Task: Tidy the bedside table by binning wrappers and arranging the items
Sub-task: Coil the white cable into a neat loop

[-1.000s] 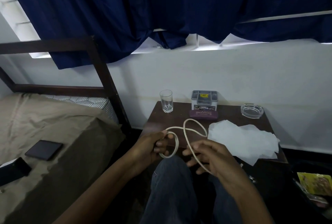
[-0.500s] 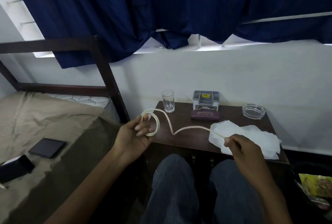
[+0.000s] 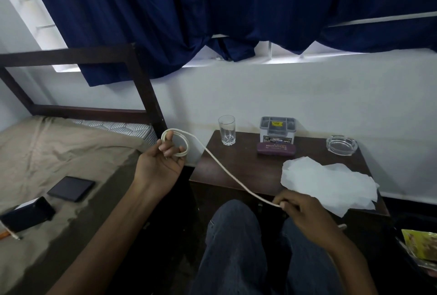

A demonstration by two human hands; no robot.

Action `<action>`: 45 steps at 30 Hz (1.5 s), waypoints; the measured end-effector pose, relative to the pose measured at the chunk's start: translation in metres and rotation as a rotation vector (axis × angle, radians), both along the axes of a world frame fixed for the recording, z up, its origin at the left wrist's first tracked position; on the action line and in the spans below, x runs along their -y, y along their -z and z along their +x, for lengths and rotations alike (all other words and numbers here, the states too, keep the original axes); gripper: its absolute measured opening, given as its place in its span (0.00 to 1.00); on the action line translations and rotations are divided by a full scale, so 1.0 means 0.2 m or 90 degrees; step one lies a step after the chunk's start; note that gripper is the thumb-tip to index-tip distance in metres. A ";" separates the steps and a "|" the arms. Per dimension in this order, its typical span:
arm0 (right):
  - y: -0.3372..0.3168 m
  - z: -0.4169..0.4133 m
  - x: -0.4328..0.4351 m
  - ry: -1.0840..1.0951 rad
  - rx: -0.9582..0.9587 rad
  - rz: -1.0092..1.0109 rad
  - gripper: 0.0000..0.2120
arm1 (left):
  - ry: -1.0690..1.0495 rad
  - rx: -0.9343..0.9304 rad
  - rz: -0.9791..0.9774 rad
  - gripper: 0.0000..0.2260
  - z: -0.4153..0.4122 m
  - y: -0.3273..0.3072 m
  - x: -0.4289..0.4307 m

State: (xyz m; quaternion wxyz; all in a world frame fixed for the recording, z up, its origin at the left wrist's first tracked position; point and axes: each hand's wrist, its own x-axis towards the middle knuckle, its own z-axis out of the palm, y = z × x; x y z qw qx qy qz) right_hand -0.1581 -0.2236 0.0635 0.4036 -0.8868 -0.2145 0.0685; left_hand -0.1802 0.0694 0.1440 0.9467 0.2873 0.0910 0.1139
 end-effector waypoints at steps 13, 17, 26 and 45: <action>-0.19 -0.13 -0.14 -0.314 -0.187 -0.047 0.11 | -0.053 -0.047 0.071 0.09 0.00 -0.01 0.08; -0.30 -0.18 -0.14 -0.415 -0.214 0.046 0.07 | -0.066 -0.048 0.198 0.09 -0.01 0.02 0.14; -0.43 -0.26 -0.16 -0.258 -0.150 0.533 0.04 | 0.097 0.035 0.723 0.09 -0.04 0.14 0.27; -0.20 -0.05 -0.04 0.295 0.076 0.436 0.09 | 0.457 0.052 0.406 0.12 -0.11 0.06 0.33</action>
